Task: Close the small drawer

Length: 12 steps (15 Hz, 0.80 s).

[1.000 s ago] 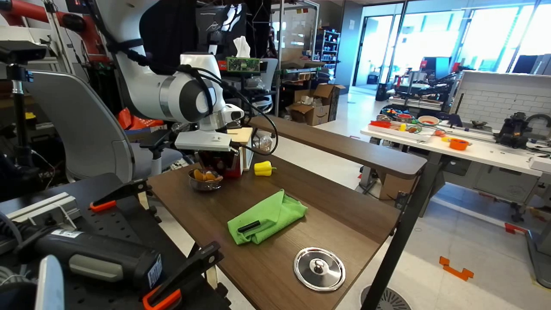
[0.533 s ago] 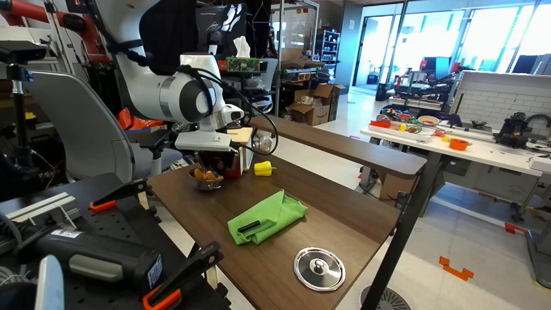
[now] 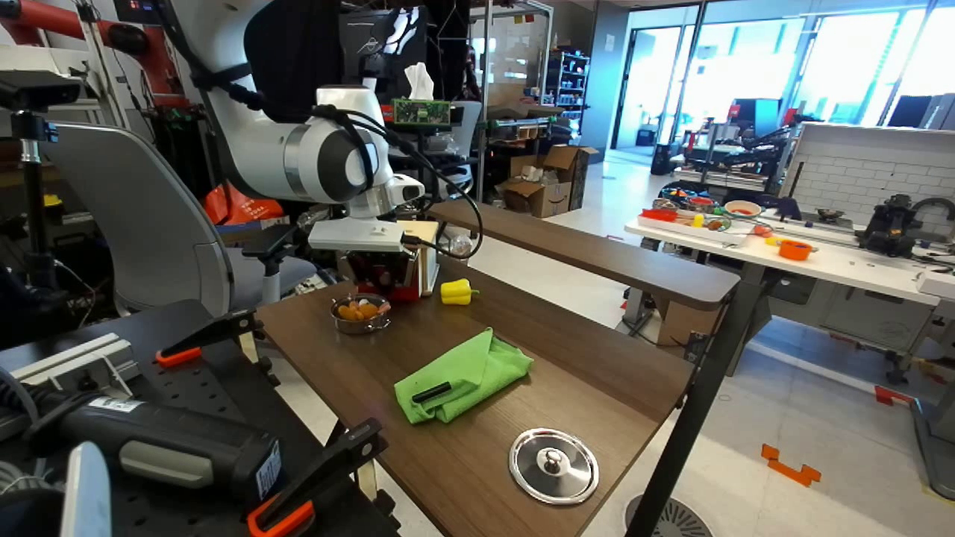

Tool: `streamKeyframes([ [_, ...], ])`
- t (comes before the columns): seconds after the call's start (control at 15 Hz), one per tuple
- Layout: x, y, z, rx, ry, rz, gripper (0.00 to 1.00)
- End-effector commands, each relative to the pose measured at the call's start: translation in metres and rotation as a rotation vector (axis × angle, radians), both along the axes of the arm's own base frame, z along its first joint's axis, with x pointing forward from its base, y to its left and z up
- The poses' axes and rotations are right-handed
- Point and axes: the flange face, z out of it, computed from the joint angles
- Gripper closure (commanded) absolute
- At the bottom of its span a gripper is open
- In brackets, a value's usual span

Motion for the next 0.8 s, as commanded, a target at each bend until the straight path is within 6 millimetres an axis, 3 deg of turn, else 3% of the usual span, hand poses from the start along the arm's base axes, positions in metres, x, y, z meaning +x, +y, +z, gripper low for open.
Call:
streamKeyframes([
  [0.0, 0.024, 0.003, 0.004, -0.018, -0.002, -0.023, 0.98],
  [0.73, 0.056, 0.018, -0.014, -0.037, 0.049, -0.034, 0.98],
])
